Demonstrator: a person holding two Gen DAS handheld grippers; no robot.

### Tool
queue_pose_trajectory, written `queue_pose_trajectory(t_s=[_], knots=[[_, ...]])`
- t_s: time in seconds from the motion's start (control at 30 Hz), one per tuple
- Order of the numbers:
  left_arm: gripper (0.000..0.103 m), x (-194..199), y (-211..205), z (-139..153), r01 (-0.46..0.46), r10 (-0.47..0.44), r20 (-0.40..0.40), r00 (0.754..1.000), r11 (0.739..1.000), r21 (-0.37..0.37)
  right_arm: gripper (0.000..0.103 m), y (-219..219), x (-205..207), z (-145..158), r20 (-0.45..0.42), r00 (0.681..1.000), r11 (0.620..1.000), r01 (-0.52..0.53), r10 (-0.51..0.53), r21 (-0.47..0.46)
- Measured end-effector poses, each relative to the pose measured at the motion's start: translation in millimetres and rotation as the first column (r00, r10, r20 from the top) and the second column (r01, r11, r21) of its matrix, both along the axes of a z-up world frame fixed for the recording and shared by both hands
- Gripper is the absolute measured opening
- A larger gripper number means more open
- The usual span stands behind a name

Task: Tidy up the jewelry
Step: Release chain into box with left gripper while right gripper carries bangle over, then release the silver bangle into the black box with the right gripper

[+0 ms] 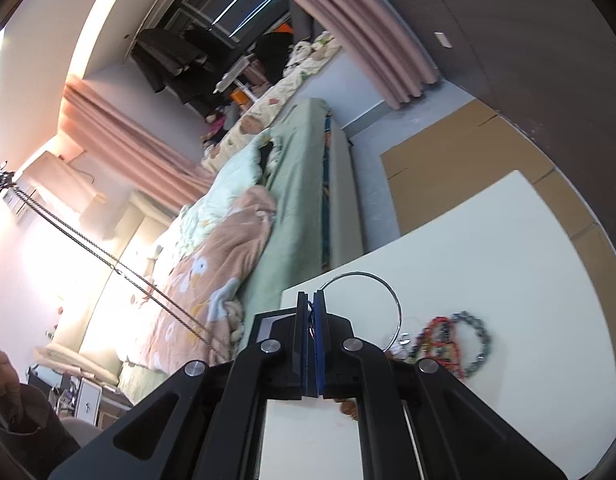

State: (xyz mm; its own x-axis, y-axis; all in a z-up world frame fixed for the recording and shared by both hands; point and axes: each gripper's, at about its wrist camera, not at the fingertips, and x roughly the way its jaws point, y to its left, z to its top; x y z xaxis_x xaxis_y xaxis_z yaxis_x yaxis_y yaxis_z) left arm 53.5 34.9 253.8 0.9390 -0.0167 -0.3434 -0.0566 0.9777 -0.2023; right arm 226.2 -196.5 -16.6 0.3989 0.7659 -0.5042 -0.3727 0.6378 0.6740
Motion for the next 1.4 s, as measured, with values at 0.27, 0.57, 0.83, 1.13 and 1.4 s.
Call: queue_pose_trajectory(t_s=[0.27,0.57,0.83,1.13,1.4], knots=[[0.009,2.8,33.5,-24.5,-0.036,0.034,-0.035,0.999,0.998,-0.042,0.003,30.6,-5.5,-2.0,0.007,0.998,0.998,-0.055,0.055,-0.028],[0.009,24.2,66.2,-114.2,-0.079,0.053,-0.160,0.986,0.984,-0.158,0.003,60.3,-14.7,-4.3,0.023,0.995,0.995,-0.097,0.098,-0.029],[0.053,25.7,102.9,-218.7,-0.170,0.083,-0.285,0.955,0.940,-0.295,0.003,91.8,-23.7,-8.2,0.044,0.987,0.987,-0.150,0.152,-0.053],[0.082,9.4,136.1,-240.5,-0.199,0.098,-0.298,0.950,0.921,-0.334,0.003,138.2,-29.3,-14.9,0.048,0.973,0.973,-0.221,0.225,-0.073],[0.089,2.5,152.0,-246.3,-0.233,0.123,-0.315,0.941,0.911,-0.339,0.043,168.6,-21.3,-40.7,-0.009,0.975,0.967,-0.222,0.223,-0.127]])
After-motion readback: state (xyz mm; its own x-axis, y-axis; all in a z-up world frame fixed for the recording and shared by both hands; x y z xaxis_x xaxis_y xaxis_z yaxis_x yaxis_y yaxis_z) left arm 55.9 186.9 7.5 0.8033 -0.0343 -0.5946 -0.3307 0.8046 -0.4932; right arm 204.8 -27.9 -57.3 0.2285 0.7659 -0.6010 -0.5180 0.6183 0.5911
